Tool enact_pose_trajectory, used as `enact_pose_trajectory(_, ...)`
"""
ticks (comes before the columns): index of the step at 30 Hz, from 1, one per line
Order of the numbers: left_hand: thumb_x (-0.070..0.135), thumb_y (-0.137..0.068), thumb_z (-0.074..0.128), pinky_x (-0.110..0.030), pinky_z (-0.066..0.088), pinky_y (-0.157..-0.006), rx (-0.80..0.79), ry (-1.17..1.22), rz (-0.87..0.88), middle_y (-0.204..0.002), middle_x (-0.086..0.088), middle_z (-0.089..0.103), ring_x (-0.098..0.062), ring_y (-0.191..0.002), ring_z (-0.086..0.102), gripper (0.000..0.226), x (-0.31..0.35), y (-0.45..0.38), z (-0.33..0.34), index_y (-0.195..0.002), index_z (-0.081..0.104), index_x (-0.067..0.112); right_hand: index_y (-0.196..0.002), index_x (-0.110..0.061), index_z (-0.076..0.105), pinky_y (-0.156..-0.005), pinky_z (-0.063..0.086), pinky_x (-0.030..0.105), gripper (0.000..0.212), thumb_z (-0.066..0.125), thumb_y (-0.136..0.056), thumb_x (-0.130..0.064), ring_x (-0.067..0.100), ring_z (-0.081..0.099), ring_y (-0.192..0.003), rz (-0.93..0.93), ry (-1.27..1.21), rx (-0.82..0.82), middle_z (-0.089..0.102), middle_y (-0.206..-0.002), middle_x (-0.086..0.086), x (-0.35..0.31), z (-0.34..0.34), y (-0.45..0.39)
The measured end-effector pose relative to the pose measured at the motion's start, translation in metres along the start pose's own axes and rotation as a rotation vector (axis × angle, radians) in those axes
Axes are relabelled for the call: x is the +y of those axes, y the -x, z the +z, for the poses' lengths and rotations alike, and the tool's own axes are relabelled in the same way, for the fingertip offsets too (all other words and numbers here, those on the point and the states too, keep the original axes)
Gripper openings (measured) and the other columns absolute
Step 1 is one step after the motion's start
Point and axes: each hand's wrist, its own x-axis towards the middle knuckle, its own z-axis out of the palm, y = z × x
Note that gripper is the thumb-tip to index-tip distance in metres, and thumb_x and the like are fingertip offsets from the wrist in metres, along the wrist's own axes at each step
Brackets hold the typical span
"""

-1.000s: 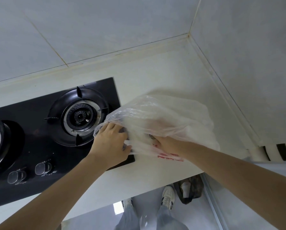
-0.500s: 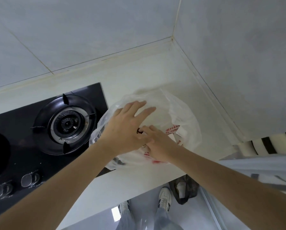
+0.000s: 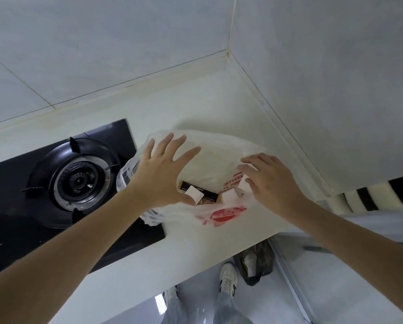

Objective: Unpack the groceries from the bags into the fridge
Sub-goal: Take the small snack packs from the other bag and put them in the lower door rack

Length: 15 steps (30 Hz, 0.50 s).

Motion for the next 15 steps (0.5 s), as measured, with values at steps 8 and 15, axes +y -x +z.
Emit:
enact_pose_trajectory(8, 0.094, -0.047, 0.055, -0.059, 0.023, -0.119, -0.072, -0.050, -0.014, -0.155, -0.007, 0.032, -0.036, -0.145, 0.029, 0.128, -0.008, 0.007, 0.038, -0.158, 0.018, 0.042, -0.160, -0.041, 0.019, -0.108, 0.046, 0.043, 0.115, 0.088, -0.070, -0.056, 0.017, 0.023, -0.152, 0.121, -0.286, -0.461, 0.023, -0.163, -0.002, 0.028, 0.000, 0.003)
enact_pose_trajectory(15, 0.081, -0.051, 0.072, -0.047, 0.025, -0.124, -0.187, 0.110, 0.016, -0.163, -0.003, 0.016, -0.028, -0.152, 0.019, 0.133, -0.006, 0.011, 0.064, -0.160, 0.006, 0.041, -0.158, -0.044, 0.015, -0.119, 0.033, 0.041, 0.125, 0.090, -0.061, -0.064, 0.008, 0.018, -0.154, 0.149, -0.380, -0.534, 0.018, -0.166, -0.015, 0.043, 0.013, 0.008)
